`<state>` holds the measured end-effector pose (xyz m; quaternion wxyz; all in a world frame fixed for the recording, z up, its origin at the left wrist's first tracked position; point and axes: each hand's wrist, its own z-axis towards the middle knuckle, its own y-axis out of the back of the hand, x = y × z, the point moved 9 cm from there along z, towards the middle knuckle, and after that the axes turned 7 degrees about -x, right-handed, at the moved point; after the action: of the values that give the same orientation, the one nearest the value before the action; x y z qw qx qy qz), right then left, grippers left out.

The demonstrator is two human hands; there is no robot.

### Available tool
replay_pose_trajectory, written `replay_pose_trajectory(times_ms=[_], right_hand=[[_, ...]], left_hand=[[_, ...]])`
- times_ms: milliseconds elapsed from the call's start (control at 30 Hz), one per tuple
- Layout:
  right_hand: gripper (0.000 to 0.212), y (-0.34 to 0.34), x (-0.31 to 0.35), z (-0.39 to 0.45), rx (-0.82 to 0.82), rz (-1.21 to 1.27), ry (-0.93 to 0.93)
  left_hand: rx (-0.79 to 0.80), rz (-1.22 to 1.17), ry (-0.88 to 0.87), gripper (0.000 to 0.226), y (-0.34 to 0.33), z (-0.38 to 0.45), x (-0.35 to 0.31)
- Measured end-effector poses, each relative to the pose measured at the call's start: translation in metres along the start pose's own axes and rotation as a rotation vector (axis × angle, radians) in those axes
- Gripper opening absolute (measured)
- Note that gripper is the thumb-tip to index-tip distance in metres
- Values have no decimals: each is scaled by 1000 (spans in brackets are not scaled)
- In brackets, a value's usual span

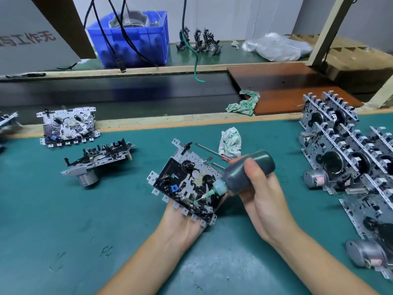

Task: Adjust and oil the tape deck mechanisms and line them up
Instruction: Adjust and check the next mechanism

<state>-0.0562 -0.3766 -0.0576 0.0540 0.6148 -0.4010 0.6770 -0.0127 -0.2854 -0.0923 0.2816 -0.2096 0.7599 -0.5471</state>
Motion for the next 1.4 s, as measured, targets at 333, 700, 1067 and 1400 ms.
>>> replay_pose_trajectory(times_ms=[333,700,1067,1400], right_hand=[[17,-4,3,-2,68,-85,71],[10,0,2,2,50,-96,67],[39,40,34,25,-132,31,201],[36,68,33,46,-275,-677,396]], left_hand=[[-147,267,-118,90,19,-1,-9],[58,291,25,58,3,2,0],[-361,1004,-560,14,6,-5,-80],[-373,1427,-751,24,-1,-8,-85]])
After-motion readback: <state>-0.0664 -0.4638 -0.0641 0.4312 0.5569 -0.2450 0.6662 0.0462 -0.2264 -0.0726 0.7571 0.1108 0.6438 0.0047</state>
